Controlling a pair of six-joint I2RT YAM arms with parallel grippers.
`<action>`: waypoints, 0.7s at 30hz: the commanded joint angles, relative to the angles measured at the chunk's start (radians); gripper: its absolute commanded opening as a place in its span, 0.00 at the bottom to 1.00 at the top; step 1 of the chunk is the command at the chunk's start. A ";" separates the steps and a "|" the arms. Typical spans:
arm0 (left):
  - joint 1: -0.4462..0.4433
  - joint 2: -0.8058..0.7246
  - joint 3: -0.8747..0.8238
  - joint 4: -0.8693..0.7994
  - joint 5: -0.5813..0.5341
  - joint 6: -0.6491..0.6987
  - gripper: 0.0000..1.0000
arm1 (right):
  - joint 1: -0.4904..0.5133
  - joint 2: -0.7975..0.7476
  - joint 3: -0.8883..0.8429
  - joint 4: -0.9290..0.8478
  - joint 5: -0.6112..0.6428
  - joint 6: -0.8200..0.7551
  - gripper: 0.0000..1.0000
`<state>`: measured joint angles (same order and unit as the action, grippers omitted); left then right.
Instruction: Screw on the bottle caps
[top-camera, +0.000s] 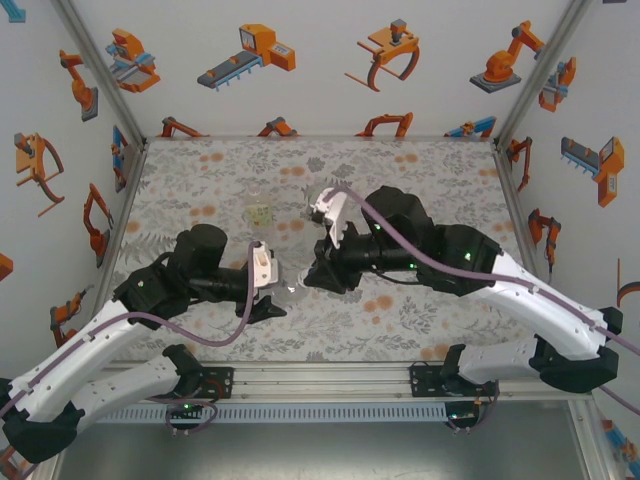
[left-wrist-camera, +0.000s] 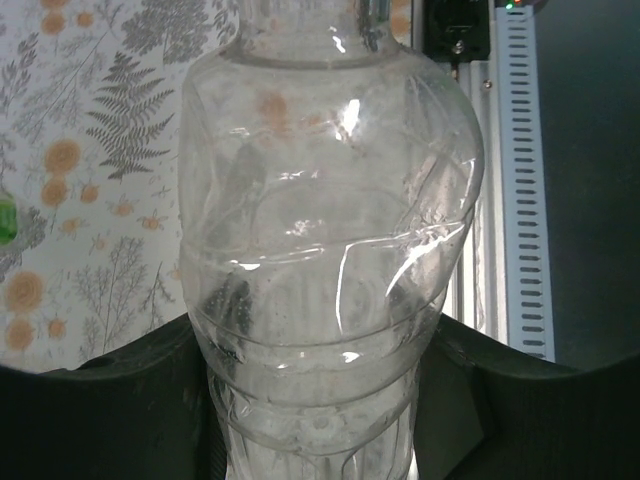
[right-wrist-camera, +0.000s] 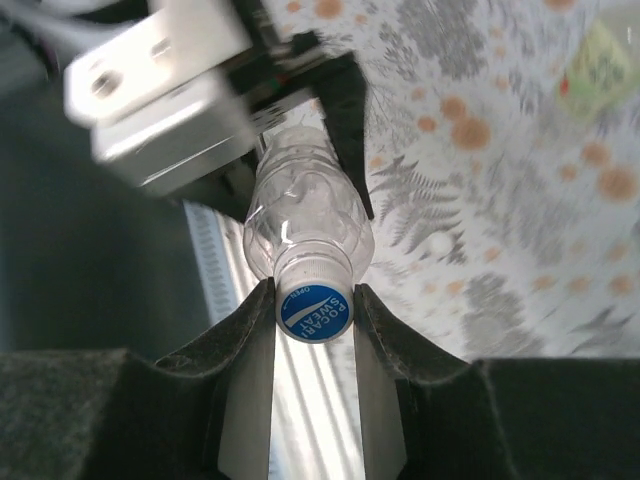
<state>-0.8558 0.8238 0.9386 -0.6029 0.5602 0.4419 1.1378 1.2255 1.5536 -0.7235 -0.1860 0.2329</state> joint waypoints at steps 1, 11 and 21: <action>-0.004 0.000 0.025 0.084 -0.001 -0.005 0.00 | 0.004 0.028 -0.047 0.041 0.194 0.579 0.00; -0.003 0.026 0.021 0.140 -0.003 -0.004 0.00 | -0.058 0.023 -0.166 0.045 0.173 1.136 0.12; -0.004 0.032 0.011 0.141 0.062 -0.012 0.00 | -0.057 -0.057 -0.050 0.089 0.214 0.540 0.53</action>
<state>-0.8558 0.8604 0.9276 -0.5331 0.5304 0.4297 1.0760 1.2091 1.4582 -0.6735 0.0002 1.0100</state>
